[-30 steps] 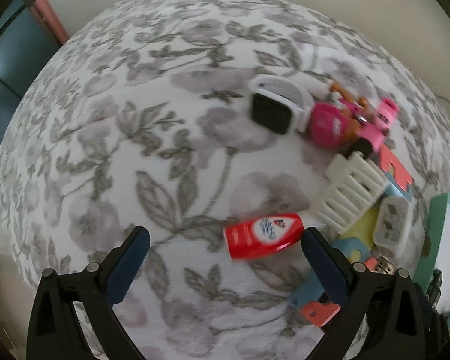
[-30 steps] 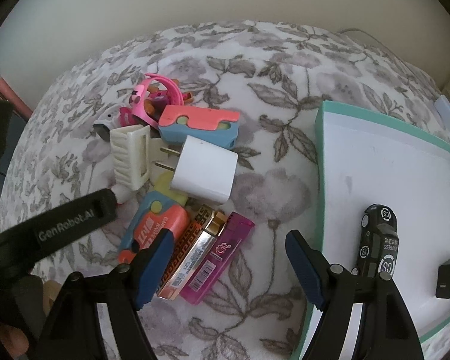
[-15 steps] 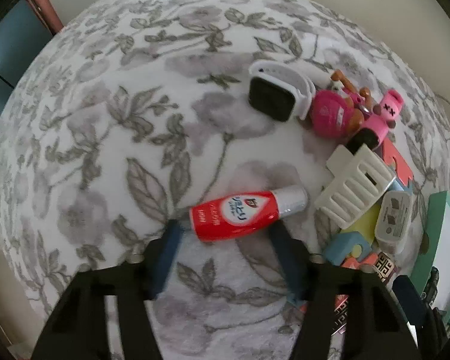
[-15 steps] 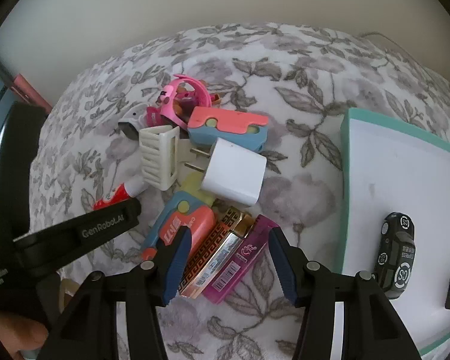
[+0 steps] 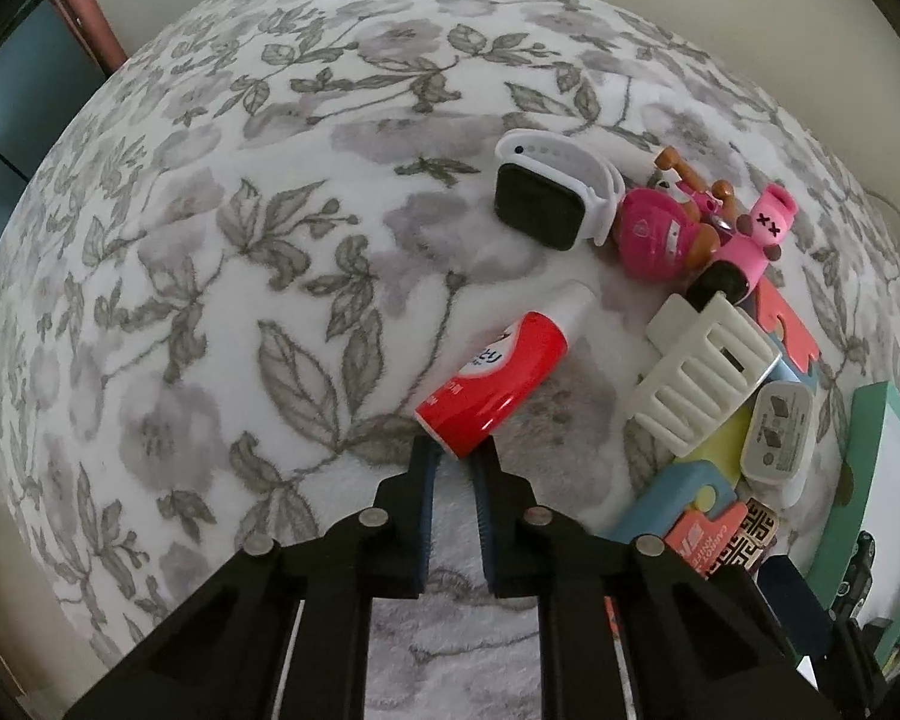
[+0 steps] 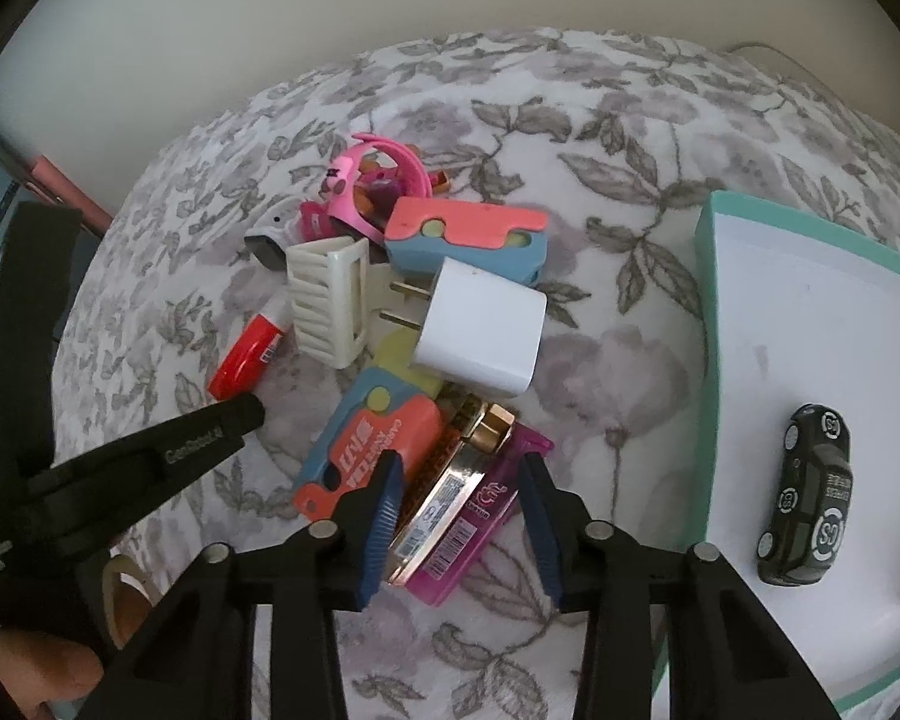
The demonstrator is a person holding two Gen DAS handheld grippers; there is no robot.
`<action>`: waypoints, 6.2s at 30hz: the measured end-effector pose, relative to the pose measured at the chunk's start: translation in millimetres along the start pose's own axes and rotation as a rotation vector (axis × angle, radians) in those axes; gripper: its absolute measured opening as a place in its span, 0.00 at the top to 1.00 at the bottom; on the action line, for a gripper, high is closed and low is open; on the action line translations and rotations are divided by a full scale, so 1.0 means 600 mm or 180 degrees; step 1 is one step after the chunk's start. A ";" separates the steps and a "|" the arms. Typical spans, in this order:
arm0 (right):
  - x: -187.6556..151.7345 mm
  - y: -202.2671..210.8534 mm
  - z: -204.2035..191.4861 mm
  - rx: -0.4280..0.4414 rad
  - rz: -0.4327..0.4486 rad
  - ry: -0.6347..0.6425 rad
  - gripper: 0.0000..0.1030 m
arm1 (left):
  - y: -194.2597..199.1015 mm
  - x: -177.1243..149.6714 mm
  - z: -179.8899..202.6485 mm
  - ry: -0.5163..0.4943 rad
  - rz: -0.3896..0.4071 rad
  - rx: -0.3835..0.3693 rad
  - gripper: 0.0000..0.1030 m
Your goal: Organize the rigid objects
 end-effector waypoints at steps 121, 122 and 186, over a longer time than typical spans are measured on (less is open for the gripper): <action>-0.025 0.176 0.374 -0.1061 0.0386 -0.1108 0.84 | 0.128 -0.149 0.379 -0.1758 0.0253 -0.1023 0.98; -0.032 0.167 0.375 -0.1058 0.0301 -0.1112 0.84 | 0.117 -0.156 0.384 -0.1777 0.0159 -0.1030 0.98; -0.014 0.198 0.336 -0.1184 0.0411 -0.0921 0.37 | 0.096 -0.128 0.297 -0.1057 -0.0075 -0.0787 0.10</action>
Point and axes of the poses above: each gripper's, at about its wrist camera, not at the fingertips, and y roughly against the way its jaws point, z to its right, x to its top, the point moved 3 cm from there along -y, roughly the way its jaws point, and after that the axes turned 14 degrees about -x, right-handed, at the moved point
